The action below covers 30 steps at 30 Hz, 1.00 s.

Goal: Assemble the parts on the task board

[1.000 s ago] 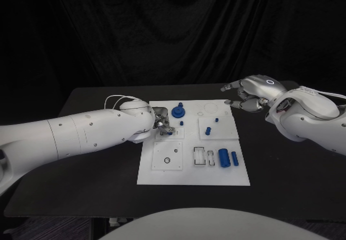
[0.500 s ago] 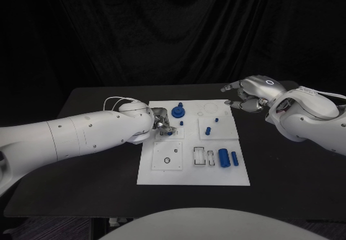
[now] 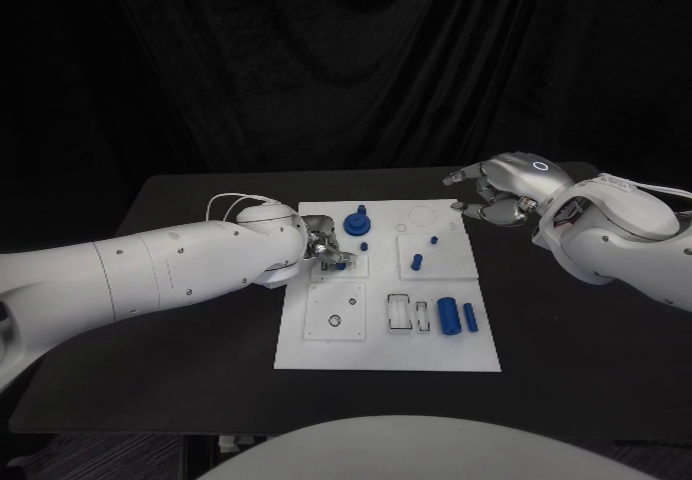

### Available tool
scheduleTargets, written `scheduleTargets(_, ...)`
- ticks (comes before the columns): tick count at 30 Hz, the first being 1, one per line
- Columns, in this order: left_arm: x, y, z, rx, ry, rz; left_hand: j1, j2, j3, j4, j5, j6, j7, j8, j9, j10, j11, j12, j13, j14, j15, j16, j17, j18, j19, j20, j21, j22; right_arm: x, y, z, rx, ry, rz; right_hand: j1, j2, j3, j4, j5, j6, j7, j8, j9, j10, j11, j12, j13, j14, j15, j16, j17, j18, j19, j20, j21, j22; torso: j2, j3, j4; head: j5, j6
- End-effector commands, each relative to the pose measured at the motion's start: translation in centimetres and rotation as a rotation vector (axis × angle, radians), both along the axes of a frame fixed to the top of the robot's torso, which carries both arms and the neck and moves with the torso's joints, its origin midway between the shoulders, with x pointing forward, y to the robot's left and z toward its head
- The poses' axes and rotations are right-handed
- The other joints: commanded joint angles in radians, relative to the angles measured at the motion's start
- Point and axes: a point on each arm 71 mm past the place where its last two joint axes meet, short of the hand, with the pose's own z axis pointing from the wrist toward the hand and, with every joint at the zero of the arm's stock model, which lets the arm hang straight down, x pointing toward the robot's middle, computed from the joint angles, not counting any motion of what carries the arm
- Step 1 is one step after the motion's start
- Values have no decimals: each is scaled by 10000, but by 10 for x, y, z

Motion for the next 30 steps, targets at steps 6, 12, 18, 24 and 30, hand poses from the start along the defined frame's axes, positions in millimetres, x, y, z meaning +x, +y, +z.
scheduleTargets(6,-2,4,-5,76,103,99,-654,270,-813,29,-641,245,-8,-207,85,1041,-8,-5,2615,1039,-22,26,2633,47,-37,19,-54,1306,0,-2,-3,-109,160,-200,106,10,61,-48,112,80,-20,-6,-18,-82,14,-68,1569,467,63,-71,371,200,-45,-2,-63,1361,3,1,0,17,-1)
scheduleTargets(12,-1,5,-3,-216,-173,146,-1818,754,-1580,57,-981,426,-54,-156,359,1041,-41,-5,2615,1039,-47,26,2633,26,46,-6,-8,1406,0,-2,-3,-123,186,-206,103,9,81,-54,164,87,-22,-6,-27,-96,12,-86,1553,466,60,-82,362,201,-45,-4,-74,1359,7,-3,0,25,-1)
scheduleTargets(18,0,6,-1,-394,-327,142,-2123,1044,-1876,61,-822,480,-92,-74,589,1041,-76,-5,2615,1039,-83,26,2633,16,81,-33,6,1446,0,-3,-3,-130,196,-221,86,18,113,-51,244,92,-23,-5,-40,-124,11,-121,1521,466,58,-88,359,204,-48,-6,-99,1354,7,-2,-2,33,-1)
scheduleTargets(24,1,6,0,-622,-489,59,-2140,1201,-1960,57,-689,439,-92,-73,683,1041,-79,-5,2615,1039,-88,26,2633,26,58,-42,-26,1422,0,-3,-3,-127,193,-229,81,22,124,-50,267,93,-23,-6,-45,-133,11,-132,1511,465,57,-97,351,204,-48,-6,-105,1353,10,-1,0,27,-1)
scheduleTargets(30,0,8,3,-950,-777,37,-1831,1314,-2090,28,-284,402,-103,-51,890,1041,-87,-5,2615,1039,-94,26,2633,15,87,-50,-11,1469,-1,-3,-3,-116,180,-235,69,30,148,-45,317,89,-21,-7,-55,-163,10,-167,1480,463,57,-110,341,205,-47,-8,-114,1352,6,-4,4,35,-1)
